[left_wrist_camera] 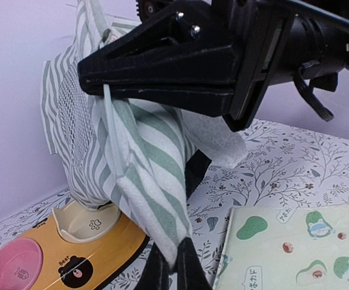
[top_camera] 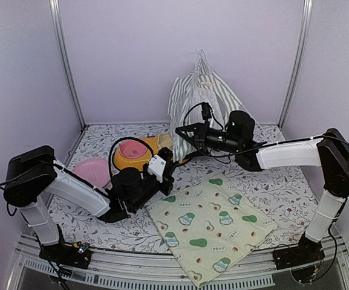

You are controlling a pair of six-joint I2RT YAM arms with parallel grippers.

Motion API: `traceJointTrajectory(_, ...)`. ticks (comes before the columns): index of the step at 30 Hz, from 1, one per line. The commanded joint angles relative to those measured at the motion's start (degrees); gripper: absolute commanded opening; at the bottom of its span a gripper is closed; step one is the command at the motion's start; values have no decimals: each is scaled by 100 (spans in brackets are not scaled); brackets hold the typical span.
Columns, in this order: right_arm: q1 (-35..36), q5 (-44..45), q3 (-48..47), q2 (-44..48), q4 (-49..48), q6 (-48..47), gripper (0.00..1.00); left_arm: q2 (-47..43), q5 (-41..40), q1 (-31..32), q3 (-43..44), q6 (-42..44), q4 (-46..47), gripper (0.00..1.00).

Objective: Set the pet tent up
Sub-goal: Insert the tent pole into the pole socket of the pet tent.

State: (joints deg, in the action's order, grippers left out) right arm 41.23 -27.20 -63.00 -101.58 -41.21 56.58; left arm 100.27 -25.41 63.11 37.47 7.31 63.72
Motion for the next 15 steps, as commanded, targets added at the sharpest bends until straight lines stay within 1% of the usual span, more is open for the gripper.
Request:
traceJointTrajectory(1,-511,1255,40,321,-523,275,0,81,286,360,-159,36,-559,0)
traceJointTrajectory(15,-564,1235,216,377,-468,198,0,67,255,346,-187,2,-530,0)
